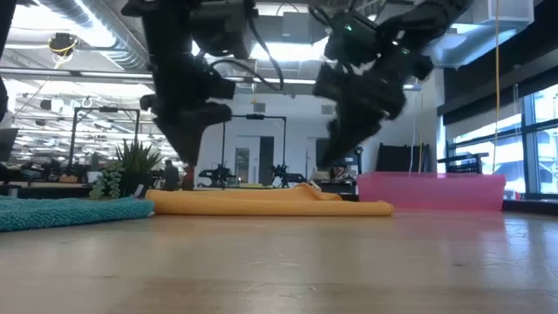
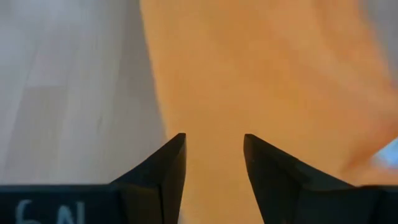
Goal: Roll microfiber towels into tight, uniform cylinder then place into a basket
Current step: Fold the orange microfiber towel
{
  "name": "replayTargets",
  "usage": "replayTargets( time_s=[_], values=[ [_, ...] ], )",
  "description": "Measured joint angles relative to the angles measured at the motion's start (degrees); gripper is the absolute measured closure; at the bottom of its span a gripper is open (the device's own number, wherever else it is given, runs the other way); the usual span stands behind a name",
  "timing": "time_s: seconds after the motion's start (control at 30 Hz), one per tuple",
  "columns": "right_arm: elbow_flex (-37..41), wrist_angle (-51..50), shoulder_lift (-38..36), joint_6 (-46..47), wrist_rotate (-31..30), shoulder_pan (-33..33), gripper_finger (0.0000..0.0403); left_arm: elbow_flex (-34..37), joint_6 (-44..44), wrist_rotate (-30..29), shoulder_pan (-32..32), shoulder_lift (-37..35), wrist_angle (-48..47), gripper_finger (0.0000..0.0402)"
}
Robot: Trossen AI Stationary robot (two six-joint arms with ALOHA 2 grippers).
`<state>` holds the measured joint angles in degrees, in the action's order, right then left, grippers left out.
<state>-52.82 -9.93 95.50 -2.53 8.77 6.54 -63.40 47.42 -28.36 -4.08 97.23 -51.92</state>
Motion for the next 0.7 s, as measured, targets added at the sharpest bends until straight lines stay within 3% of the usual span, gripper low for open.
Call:
replayTargets(
  time_s=[0.17, 0.33, 0.53, 0.7],
  values=[
    [6.1, 6.1, 0.5, 5.7, -0.3, -2.2, 0.0241, 2.8, -0.9, 1.1, -2.6, -0.1, 4.3, 0.0331],
    [11.1, 13.5, 0.5, 10.7, -5.9, -2.3, 0.0241, 6.4, -2.4, 3.3, -3.5, -0.1, 10.2, 0.0333],
    [13.0, 14.1, 0.7, 11.3, -9.0, -2.2, 0.0241, 11.9, -4.5, 3.8, -3.3, -0.1, 20.7, 0.0333],
    [13.1, 14.5, 0.9, 11.2, -11.1, -1.3, 0.0241, 13.9, -4.3, 8.4, -2.6, -0.1, 23.5, 0.0333]
  ],
)
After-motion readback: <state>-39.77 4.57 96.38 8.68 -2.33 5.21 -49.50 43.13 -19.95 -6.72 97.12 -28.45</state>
